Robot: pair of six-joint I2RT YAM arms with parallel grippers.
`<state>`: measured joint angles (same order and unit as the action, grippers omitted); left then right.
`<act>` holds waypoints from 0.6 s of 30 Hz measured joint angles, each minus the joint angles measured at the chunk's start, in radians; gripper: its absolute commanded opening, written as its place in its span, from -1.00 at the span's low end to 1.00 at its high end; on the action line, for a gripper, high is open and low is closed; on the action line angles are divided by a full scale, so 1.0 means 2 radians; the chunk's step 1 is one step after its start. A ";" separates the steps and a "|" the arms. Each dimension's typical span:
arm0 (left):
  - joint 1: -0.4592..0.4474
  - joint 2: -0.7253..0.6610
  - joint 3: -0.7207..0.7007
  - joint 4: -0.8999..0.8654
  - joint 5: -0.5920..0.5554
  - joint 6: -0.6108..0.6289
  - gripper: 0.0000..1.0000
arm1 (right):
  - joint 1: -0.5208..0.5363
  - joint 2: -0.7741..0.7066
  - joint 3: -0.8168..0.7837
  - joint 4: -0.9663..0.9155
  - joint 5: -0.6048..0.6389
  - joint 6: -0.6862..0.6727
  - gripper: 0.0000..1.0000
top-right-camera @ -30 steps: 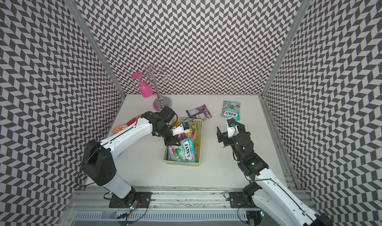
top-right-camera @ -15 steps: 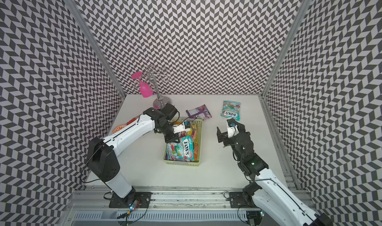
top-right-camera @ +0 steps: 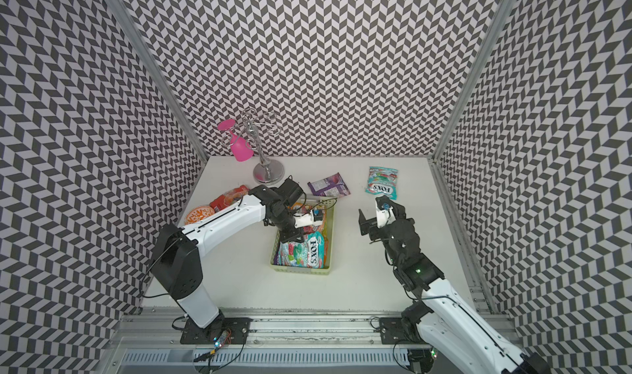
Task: Put the candies in the basket
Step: Place the candy in the basket.
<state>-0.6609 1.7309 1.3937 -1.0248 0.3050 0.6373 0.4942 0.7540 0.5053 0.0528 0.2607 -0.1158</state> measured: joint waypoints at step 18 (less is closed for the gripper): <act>-0.004 -0.096 0.005 0.022 0.038 -0.007 0.57 | 0.000 0.000 0.000 0.000 0.000 0.000 0.99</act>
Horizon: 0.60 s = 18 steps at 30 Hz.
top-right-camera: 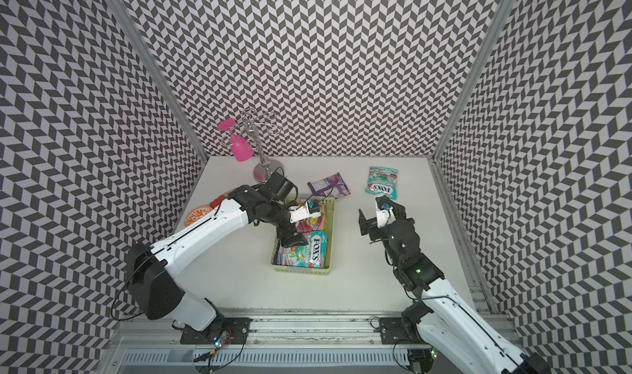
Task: Put the candies in the basket
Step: Place the candy in the basket.
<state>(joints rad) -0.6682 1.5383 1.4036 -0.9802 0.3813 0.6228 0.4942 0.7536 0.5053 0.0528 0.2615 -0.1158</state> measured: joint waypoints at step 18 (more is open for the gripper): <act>-0.007 -0.019 -0.163 0.094 -0.042 0.024 0.26 | 0.000 0.005 0.000 0.000 -0.001 0.000 0.99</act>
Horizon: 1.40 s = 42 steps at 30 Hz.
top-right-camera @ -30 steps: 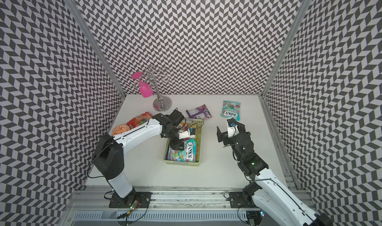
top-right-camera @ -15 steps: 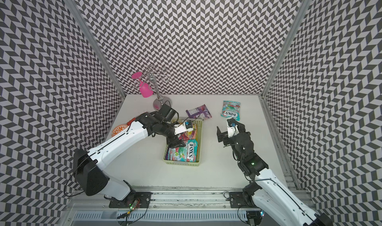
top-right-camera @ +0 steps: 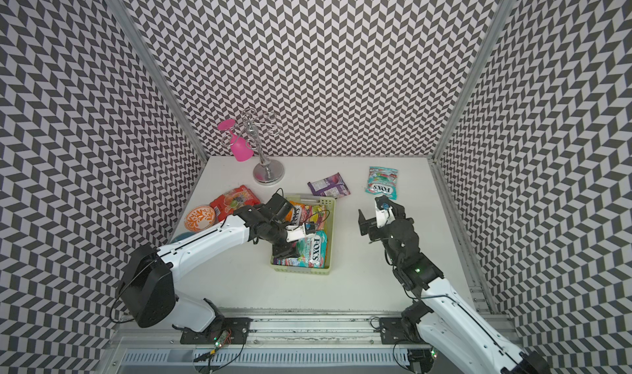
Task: Put the candies in the basket
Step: Place the candy in the basket, then pick up the candy at the center of the board.
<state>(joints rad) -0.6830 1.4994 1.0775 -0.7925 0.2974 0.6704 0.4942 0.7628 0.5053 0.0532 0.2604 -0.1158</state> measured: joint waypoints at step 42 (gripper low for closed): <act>0.171 -0.208 -0.031 0.106 0.040 -0.123 0.68 | -0.003 0.233 0.218 -0.097 0.076 0.100 0.97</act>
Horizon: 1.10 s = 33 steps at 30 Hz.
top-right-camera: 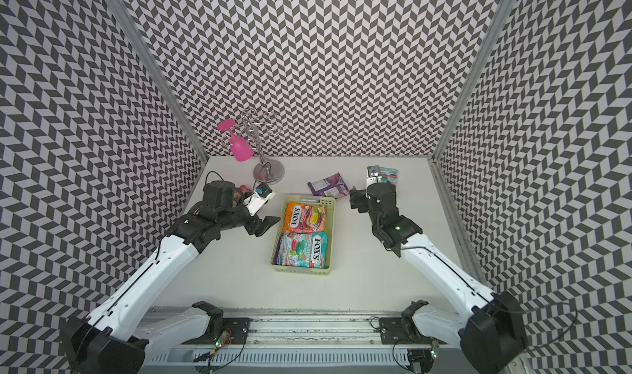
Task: Put the candies in the basket
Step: Pick up the candy at the center of the board.
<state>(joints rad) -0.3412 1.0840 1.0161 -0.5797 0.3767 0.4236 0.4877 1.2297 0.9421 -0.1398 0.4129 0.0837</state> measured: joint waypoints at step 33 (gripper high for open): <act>0.084 -0.035 -0.051 0.042 0.044 -0.005 0.97 | -0.127 0.495 0.425 -0.173 0.027 0.039 0.74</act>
<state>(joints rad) -0.1741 1.0149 0.9146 -0.4953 0.4641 0.4145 0.2337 2.2192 1.7912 -0.4866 0.4671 0.1619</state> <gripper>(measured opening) 0.987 0.876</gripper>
